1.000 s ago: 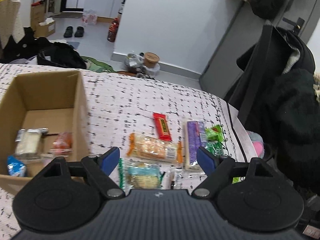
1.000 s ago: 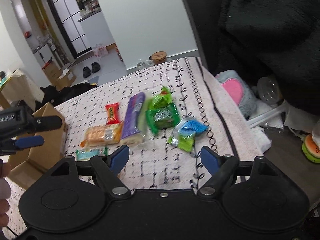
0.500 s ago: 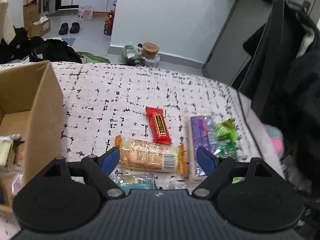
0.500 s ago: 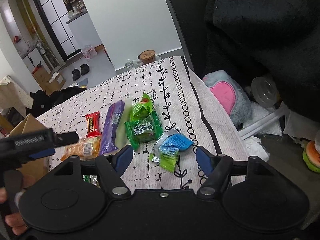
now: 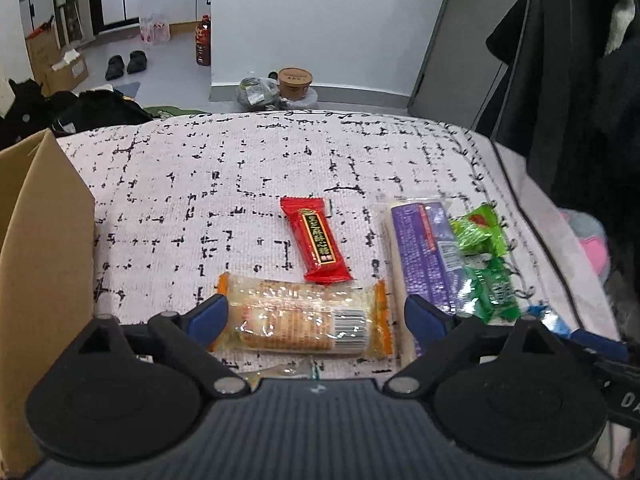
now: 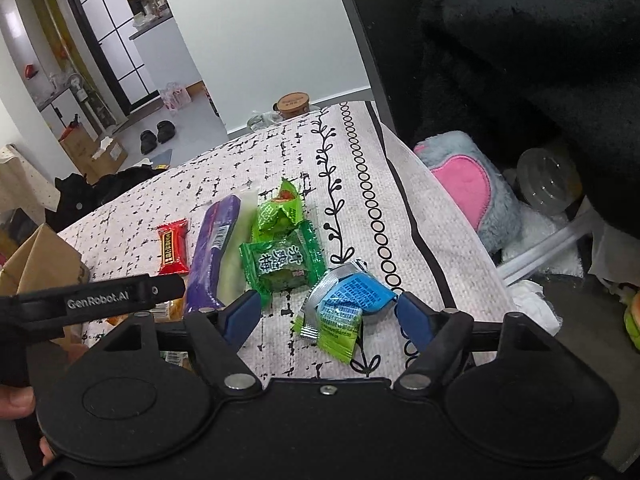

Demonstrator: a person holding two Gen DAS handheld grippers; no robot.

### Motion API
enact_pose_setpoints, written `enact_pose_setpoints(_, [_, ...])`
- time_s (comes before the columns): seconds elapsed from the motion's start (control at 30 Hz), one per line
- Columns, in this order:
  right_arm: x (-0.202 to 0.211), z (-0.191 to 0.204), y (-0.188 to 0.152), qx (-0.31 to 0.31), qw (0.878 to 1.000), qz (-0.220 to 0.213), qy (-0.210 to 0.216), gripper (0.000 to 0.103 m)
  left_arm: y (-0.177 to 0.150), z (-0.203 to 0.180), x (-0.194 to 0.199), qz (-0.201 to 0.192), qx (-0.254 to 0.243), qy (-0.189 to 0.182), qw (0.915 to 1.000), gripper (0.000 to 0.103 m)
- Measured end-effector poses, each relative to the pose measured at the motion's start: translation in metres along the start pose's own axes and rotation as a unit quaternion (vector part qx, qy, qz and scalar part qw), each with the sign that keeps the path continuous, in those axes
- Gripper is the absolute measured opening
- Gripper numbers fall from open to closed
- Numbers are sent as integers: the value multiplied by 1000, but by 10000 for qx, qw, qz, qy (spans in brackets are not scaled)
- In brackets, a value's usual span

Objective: Organize snacks

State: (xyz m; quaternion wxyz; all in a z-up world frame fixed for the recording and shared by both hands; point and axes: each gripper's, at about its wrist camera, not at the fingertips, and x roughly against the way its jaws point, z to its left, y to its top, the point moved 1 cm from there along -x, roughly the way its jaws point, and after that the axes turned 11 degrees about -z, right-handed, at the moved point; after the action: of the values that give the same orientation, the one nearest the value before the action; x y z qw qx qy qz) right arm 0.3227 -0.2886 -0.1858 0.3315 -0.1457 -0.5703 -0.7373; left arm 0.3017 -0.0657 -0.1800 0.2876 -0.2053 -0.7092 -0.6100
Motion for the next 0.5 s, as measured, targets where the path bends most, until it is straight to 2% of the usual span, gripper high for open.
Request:
enact_pose_setpoints(0.23, [-6,-3,-1,-16,9999,-23,-99,79,-7,-1,-13,77,-301,160,9994,95])
enact_pose_setpoints(0.5, [-17,3,-5,-6,9996,-111,-243,83,-12,-2,-15,-35,-268,177,9995,96])
